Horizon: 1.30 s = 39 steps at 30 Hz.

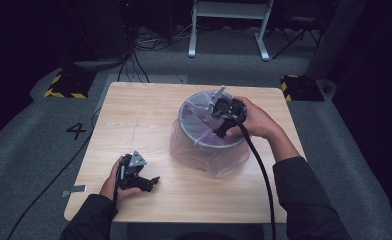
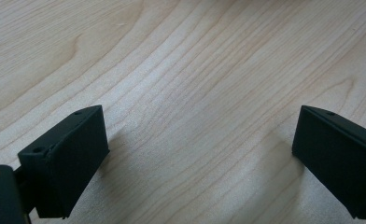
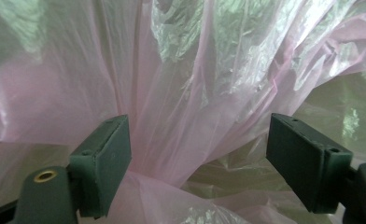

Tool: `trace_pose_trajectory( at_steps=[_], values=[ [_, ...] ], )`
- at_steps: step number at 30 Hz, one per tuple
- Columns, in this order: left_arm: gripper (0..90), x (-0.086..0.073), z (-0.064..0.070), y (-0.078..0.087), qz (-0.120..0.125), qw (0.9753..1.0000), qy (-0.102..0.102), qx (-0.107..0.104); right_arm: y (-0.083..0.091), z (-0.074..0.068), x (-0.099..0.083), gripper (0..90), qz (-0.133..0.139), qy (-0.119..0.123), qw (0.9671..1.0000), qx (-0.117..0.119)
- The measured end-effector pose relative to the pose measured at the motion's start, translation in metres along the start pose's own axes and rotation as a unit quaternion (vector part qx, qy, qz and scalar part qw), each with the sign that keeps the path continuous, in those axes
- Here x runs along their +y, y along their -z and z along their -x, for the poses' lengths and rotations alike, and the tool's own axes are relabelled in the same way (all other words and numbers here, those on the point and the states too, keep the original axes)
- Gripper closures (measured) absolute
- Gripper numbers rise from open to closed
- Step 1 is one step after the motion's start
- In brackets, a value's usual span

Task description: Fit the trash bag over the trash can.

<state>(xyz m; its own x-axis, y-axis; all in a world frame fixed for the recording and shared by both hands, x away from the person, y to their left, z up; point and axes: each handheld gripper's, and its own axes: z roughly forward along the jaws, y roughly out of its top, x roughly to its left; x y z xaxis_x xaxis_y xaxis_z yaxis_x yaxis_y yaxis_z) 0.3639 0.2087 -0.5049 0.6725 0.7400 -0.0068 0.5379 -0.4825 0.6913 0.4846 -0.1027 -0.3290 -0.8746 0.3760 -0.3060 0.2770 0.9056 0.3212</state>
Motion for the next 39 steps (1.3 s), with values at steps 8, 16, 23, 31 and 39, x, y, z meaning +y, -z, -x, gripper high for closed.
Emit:
trace_pose_trajectory(
  at_steps=[8,16,23,31,39],
  values=[
    [3.4,0.000,0.000,0.000,0.000,1.0000,0.000,0.000,0.002,0.000,0.000,21.3,0.005,-0.014,0.9999,-0.004],
    [3.4,0.000,0.000,0.000,0.000,1.0000,0.000,0.000,0.006,0.000,-0.004,21.0,0.028,-0.028,0.9992,0.000],
    [3.4,0.000,0.000,0.000,0.000,1.0000,0.000,0.000,0.012,-0.002,-0.011,21.3,0.075,-0.030,0.9967,0.000],
    [3.4,0.000,0.000,0.000,0.000,1.0000,0.000,0.000,0.017,0.001,-0.017,20.2,0.122,-0.054,0.9910,-0.006],
    [3.4,0.000,0.000,0.000,0.000,1.0000,-0.001,0.000,0.022,0.003,-0.022,19.9,0.162,-0.082,0.9833,-0.005]
  ],
)
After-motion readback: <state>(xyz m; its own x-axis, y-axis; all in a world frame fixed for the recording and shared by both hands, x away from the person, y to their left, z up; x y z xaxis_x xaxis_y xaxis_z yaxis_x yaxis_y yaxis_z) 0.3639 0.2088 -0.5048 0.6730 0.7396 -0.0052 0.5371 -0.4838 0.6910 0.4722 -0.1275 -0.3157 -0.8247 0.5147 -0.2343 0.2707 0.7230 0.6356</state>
